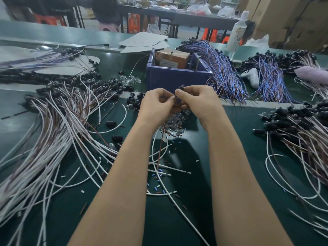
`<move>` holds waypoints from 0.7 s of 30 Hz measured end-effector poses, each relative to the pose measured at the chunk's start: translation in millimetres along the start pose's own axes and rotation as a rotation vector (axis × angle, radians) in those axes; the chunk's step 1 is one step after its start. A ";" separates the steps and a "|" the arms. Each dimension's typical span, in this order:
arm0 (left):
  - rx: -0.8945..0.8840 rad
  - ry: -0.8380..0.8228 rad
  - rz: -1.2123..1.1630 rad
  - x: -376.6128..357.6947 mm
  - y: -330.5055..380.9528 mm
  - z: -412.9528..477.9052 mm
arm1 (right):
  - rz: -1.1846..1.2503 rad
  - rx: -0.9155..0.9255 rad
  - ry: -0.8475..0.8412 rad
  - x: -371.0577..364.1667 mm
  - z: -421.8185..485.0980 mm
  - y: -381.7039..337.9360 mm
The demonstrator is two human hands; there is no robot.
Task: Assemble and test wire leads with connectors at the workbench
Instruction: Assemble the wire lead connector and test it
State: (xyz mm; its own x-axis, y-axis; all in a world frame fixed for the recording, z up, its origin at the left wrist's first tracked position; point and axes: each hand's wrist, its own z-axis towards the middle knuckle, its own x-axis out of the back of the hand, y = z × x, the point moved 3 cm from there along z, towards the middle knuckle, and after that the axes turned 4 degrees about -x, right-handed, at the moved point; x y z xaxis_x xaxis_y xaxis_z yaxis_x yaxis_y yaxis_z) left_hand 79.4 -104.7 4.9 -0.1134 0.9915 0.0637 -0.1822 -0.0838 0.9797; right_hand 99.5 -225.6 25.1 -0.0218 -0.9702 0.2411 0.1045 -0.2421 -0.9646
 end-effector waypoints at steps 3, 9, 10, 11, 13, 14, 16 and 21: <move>0.011 -0.009 0.028 0.8 -0.8 -0.3 | 0.049 -0.020 0.014 -0.1 1.6 3.7; -0.018 -0.024 0.156 -6.2 -2.9 2.3 | 0.080 -0.033 0.036 7.1 6.8 9.4; -0.023 -0.026 0.164 -6.6 -3.2 3.0 | 0.090 -0.033 0.045 8.4 7.6 10.2; -0.027 -0.027 0.159 -6.2 -3.0 3.2 | 0.106 -0.034 0.053 9.3 8.4 11.0; -0.033 -0.028 0.156 -5.0 -3.6 1.9 | 0.132 -0.040 0.053 9.3 8.8 12.1; -0.037 -0.029 0.169 -4.3 -4.0 0.7 | 0.142 -0.043 0.049 8.4 8.7 12.8; -0.046 -0.039 0.210 -3.9 -5.7 -0.5 | 0.172 -0.046 0.061 6.5 8.2 14.8; -0.063 -0.051 0.334 -3.5 -9.3 0.1 | 0.185 -0.068 0.083 2.4 8.3 21.7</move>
State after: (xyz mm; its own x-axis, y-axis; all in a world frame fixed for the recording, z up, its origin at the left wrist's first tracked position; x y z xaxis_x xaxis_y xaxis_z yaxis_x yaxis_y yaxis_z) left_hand 81.6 -107.3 -4.5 -0.1281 0.9117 0.3903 -0.2038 -0.4094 0.8893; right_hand 110.0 -233.2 5.6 -0.0904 -0.9945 0.0526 0.0472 -0.0570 -0.9973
